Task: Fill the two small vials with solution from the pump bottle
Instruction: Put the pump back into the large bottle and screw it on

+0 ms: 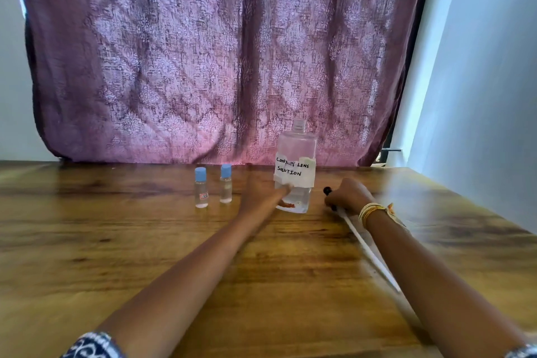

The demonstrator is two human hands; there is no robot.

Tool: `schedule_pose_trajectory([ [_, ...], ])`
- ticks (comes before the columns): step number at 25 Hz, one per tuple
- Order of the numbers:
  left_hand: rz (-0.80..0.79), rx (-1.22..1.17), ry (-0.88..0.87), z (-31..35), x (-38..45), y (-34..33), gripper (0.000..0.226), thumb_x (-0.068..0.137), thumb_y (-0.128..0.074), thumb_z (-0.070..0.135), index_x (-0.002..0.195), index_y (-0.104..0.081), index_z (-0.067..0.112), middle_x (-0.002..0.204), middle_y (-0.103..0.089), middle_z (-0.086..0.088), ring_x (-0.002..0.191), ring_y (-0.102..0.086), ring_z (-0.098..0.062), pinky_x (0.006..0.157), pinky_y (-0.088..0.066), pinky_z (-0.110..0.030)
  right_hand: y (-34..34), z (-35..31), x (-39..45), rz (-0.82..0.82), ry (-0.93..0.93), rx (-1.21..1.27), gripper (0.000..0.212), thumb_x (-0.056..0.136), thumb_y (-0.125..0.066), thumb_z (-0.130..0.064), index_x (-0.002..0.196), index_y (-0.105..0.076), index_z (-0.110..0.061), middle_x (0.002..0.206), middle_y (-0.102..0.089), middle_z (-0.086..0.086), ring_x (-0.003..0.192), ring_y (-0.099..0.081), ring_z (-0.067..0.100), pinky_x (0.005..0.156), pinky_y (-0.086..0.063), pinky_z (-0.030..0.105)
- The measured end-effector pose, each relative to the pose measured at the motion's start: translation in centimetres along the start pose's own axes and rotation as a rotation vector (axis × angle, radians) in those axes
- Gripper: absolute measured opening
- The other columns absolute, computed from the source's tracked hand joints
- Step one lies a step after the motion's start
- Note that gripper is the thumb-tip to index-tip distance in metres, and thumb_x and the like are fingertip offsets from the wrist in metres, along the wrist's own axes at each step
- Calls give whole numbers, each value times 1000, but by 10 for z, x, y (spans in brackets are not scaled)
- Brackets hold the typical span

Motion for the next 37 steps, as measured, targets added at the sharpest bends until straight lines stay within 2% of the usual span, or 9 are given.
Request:
schedule_pose_trajectory([
  [4, -45, -25, -96, 58, 37, 3, 102, 72, -83, 37, 150, -23, 10, 154, -36, -19, 132, -46, -33, 100, -47, -37, -12, -7, 5, -76, -97, 394, 21, 74, -76, -10, 79, -60, 1, 64, -64, 14, 48, -61, 21, 45, -47, 26],
  [7, -282, -155, -63, 68, 53, -13, 61, 80, -78, 18, 131, -46, 8, 138, -56, -24, 96, -67, -23, 66, -59, -25, -25, -5, 2, -81, -125, 447, 21, 75, -75, -12, 71, -58, -1, 50, -61, 10, 34, -56, 17, 37, -42, 19],
  [8, -308, -148, -62, 66, 54, -16, 53, 81, -77, 16, 126, -51, 6, 133, -60, -24, 94, -69, -24, 69, -61, -29, -28, -3, 1, -79, -133, 466, 21, 75, -74, -13, 69, -58, -2, 48, -60, 8, 32, -54, 15, 35, -42, 18],
  [10, -271, -90, -86, 62, 57, -17, 60, 80, -78, 19, 131, -53, 0, 128, -64, -21, 103, -68, -29, 80, -59, -35, -30, 2, -1, -79, -159, 555, 19, 76, -75, -14, 74, -59, -3, 53, -62, 8, 39, -57, 16, 38, -45, 19],
  [16, -181, -33, -192, 67, 37, 6, 58, 72, -84, 29, 119, -61, 5, 106, -66, -6, 85, -67, -15, 60, -55, -15, -40, -4, -14, -221, -190, 941, 20, 81, -72, -8, 96, -62, 1, 73, -65, 13, 59, -62, 21, 49, -54, 29],
  [26, -243, -83, -193, 65, -29, 96, 45, 70, -84, 20, 106, -62, 31, 106, -74, -4, 89, -74, -15, 78, -61, -37, 23, -89, -59, -296, -6, 1529, 11, 87, -66, -3, 90, -57, 2, 80, -62, 13, 66, -63, 20, 55, -62, 34],
  [31, -301, -100, -167, 69, -51, 113, 85, 55, -90, 33, 129, -56, 8, 125, -67, -16, 112, -65, -34, 97, -52, -52, 99, -138, -86, -120, 159, 1632, 14, 82, -71, -2, 91, -60, 2, 85, -68, 17, 60, -70, 20, 56, -61, 32],
  [34, -271, -93, -208, 82, -52, 114, 67, 74, -83, 23, 131, -53, 4, 130, -63, -14, 115, -63, -32, 96, -53, -45, 145, -159, -95, 62, 238, 1598, 13, 80, -75, -3, 82, -63, 2, 79, -69, 14, 57, -69, 18, 61, -59, 32],
  [37, -255, -69, -272, 94, -51, 113, 41, 77, -80, 24, 114, -65, 15, 108, -73, -4, 99, -69, -22, 76, -57, -24, 181, -173, -103, 216, 317, 1537, 17, 80, -76, -4, 70, -62, -2, 61, -69, 8, 55, -67, 18, 53, -57, 29],
])
Point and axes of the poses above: each hand's wrist, its own x-axis towards the middle knuckle, its own y-axis out of the back of the hand, z = x × y, the point moved 8 cm from there along x, towards the middle knuckle
